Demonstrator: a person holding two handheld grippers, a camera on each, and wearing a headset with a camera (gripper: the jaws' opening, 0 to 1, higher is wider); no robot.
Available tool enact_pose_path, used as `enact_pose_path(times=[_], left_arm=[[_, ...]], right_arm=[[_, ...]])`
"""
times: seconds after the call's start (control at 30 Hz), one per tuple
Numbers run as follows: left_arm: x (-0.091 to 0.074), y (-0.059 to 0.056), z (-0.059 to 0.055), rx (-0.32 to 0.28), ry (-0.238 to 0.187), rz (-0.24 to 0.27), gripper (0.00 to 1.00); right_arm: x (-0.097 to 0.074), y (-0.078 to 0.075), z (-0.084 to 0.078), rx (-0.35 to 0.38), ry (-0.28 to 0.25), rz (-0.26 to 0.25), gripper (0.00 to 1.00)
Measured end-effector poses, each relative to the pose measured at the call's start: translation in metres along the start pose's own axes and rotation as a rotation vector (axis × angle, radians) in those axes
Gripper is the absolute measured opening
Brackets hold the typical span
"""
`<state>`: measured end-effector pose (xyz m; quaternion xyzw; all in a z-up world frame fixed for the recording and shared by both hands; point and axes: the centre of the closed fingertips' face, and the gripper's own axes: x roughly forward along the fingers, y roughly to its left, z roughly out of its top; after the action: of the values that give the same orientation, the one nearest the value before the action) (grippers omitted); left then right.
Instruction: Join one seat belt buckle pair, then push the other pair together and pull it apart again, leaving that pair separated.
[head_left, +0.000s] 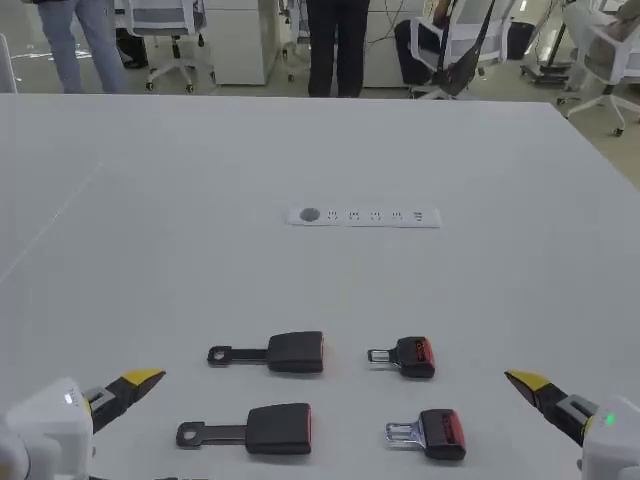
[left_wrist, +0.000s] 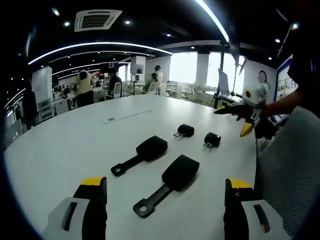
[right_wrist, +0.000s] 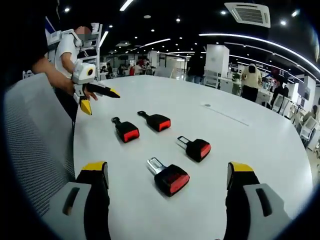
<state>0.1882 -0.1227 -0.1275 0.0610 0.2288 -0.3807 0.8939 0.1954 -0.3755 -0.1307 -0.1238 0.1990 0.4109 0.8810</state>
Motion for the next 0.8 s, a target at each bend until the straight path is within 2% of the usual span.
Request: enact_pose_path(times=[0.43, 0.7, 0.8], left_arm=[[-0.0002, -0.0004, 0.0004, 0.006, 0.005, -0.003, 0.99], [0.0016, 0.0044, 0.0030, 0.033, 0.020, -0.018, 0.98], [0.0028, 0.0029, 0.0046, 0.047, 0.031, -0.033, 0.98]], right_arm=[[-0.0010, -0.0014, -0.0006, -0.001, 0.003, 0.000, 0.98], [-0.0012, -0.0045, 0.0000, -0.004, 0.008, 0.014, 0.96], [-0.0012, -0.0067, 0.0014, 0.002, 0.004, 0.021, 0.94]])
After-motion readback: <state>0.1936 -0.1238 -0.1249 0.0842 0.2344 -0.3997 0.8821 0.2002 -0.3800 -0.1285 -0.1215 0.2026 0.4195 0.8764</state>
